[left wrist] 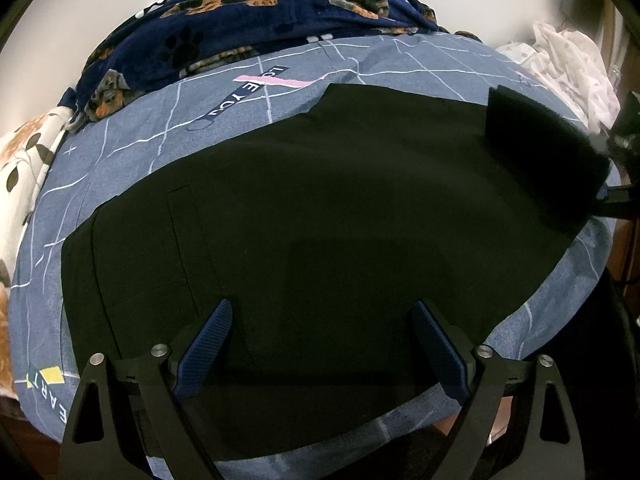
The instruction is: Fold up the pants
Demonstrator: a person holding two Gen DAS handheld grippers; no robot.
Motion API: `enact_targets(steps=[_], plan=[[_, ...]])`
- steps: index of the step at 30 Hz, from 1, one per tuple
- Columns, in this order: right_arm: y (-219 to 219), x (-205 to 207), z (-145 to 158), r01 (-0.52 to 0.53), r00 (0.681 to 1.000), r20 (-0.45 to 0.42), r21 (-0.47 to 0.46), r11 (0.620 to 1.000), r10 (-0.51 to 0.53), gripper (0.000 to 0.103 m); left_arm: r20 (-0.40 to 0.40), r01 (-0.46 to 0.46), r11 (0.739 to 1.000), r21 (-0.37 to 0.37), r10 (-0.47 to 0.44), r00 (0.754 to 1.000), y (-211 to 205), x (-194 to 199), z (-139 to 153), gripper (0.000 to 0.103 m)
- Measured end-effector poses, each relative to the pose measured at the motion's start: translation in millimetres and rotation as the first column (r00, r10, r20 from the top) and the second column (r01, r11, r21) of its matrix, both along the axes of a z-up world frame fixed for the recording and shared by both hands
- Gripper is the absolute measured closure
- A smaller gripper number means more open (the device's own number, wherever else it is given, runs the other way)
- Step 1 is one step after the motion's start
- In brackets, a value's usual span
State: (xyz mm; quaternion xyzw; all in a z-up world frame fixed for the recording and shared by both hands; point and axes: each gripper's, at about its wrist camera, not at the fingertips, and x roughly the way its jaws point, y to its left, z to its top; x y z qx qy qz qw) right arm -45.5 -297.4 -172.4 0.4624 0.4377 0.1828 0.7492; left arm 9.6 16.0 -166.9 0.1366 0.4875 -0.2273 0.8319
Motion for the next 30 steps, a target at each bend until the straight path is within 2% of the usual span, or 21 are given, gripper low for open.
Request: enact_targets(steps=[3,5,10,13,16,18,21,23,24,25,26,28,30], plan=[[-6.4,0.0,-13.0,0.004,1.0,-0.002,0.188,0.982,-0.004,0.041,-0.002,0.0,1.0,0.0,0.0,1.0,-0.2,0.0,-0.2,0.012],[-6.2,-0.8,-19.4,0.004,1.0,-0.016,0.25,0.968,0.0,0.041,-0.001,0.0,1.0,0.001,0.0,1.0,-0.4,0.1,0.2,0.012],[-4.3,-2.4,-17.2,-0.014,1.0,-0.004,0.293,0.956,0.016,0.041,0.0,0.001,1.0,-0.001,-0.001,1.0,-0.4,-0.1,0.3,0.012],[-19.3,-3.5,-5.0,-0.006,1.0,0.02,0.285,0.958,0.0,0.041,0.006,0.0,1.0,-0.006,0.0,1.0,0.2,-0.8,2.9,0.012],[-61.8,-14.6,12.4,0.086,0.993,0.054,0.255,0.963,-0.103,0.041,0.036,0.006,1.0,-0.022,-0.005,0.999,0.4,-3.8,11.7,0.012],[-102.8,-30.6,19.6,0.201,0.973,0.064,0.233,0.952,-0.221,0.041,0.061,0.014,0.999,-0.036,-0.011,0.998,0.4,-6.9,18.4,0.012],[-160.5,-64.2,19.3,0.379,0.917,0.044,0.213,0.901,-0.396,0.042,0.069,0.025,0.998,-0.062,-0.021,0.997,-1.6,-11.0,26.0,0.012],[-185.5,-85.4,18.1,0.458,0.881,0.036,0.182,0.87,-0.471,0.052,0.068,0.034,0.997,-0.074,-0.029,0.997,-5.9,-12.3,30.0,0.012],[-191.9,-90.8,17.6,0.471,0.875,0.034,0.167,0.866,-0.482,0.065,0.066,0.041,0.996,-0.079,-0.036,0.997,-9.2,-13.8,31.9,0.012],[-194.7,-92.9,17.1,0.472,0.875,0.036,0.164,0.866,-0.483,0.071,0.064,0.051,0.995,-0.083,-0.045,0.997,-13.3,-15.1,33.6,0.012],[-195.9,-92.5,16.5,0.468,0.877,0.038,0.166,0.868,-0.48,0.071,0.064,0.06,0.995,-0.085,-0.055,0.996,-17.3,-16.1,34.9,0.012],[-190.9,-83.2,15.7,0.43,0.896,0.044,0.154,0.889,-0.441,0.075,0.077,0.093,0.992,-0.088,-0.086,0.993,-29.2,-19.5,39.6,0.012],[-178.9,-63.6,13.8,0.359,0.929,0.049,0.112,0.927,-0.366,0.077,0.099,0.131,0.987,-0.09,-0.122,0.988,-44.6,-23.4,44.4,0.012]])
